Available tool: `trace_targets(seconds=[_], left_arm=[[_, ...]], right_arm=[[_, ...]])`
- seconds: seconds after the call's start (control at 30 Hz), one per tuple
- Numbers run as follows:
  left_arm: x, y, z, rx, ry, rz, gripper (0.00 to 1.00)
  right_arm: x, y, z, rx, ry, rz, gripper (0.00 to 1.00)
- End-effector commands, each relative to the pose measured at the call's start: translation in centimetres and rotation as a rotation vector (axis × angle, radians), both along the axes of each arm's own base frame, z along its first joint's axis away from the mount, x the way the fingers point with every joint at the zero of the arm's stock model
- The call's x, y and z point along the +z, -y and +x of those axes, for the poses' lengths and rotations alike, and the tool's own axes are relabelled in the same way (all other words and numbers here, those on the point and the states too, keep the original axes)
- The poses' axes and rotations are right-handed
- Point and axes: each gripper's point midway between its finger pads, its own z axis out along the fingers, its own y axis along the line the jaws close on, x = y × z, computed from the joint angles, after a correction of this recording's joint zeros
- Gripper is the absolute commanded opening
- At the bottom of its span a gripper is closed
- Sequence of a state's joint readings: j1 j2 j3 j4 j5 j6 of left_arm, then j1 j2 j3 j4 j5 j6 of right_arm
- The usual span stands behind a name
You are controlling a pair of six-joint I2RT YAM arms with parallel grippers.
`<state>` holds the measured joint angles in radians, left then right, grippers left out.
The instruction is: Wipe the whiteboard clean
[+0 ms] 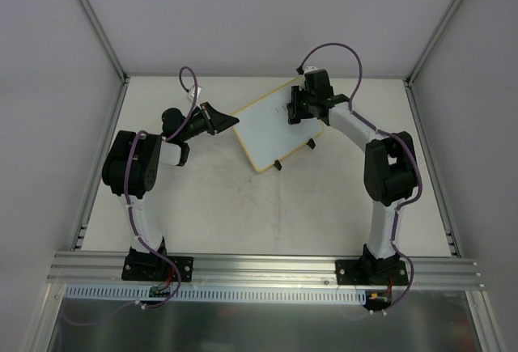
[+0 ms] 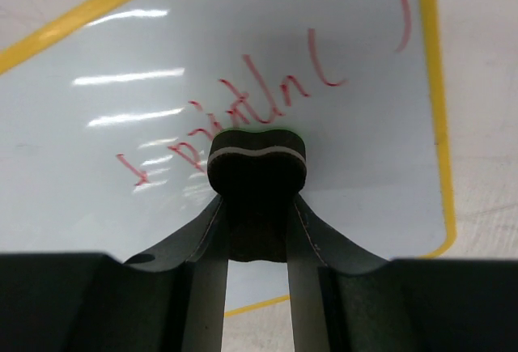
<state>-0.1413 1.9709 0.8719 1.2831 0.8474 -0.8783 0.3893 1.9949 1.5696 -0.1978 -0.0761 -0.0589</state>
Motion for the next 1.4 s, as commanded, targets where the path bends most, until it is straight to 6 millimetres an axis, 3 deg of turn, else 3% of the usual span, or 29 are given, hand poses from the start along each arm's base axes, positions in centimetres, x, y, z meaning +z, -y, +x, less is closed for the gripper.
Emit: trace_targets(seconds=[0.0, 0.13, 0.27, 0.5, 0.7, 1.03, 1.37], left_arm=[[2.4, 1.2, -2.0, -0.108, 0.169, 0.02, 0.0], [2.4, 1.2, -2.0, -0.106, 0.17, 0.021, 0.0], [2.5, 1.2, -2.0, -0.107, 0.172, 0.02, 0.0], [2.4, 1.2, -2.1, -0.108, 0.171, 0.019, 0.0], [2.4, 1.2, -2.1, -0.109, 0.172, 0.02, 0.0], [2.5, 1.3, -2.2, -0.113, 0.175, 0.021, 0.0], [2.4, 1.3, -2.3, -0.115, 0.175, 0.022, 0.0]], right_arm=[[0.5, -8.0, -2.7, 0.178, 0.007, 0.073, 0.0], [1.3, -10.7, -4.0, 0.234, 0.011, 0.099, 0.0], [2.0, -12.2, -4.7, 0.27, 0.014, 0.116, 0.0], [2.0, -11.9, -4.5, 0.263, 0.014, 0.115, 0.0], [1.7, -8.6, -2.3, 0.193, 0.006, 0.114, 0.0], [1.1, -0.3, 2.1, 0.043, -0.007, 0.091, 0.0], [-1.9, 4.4, 3.8, -0.049, -0.068, 0.098, 0.0]])
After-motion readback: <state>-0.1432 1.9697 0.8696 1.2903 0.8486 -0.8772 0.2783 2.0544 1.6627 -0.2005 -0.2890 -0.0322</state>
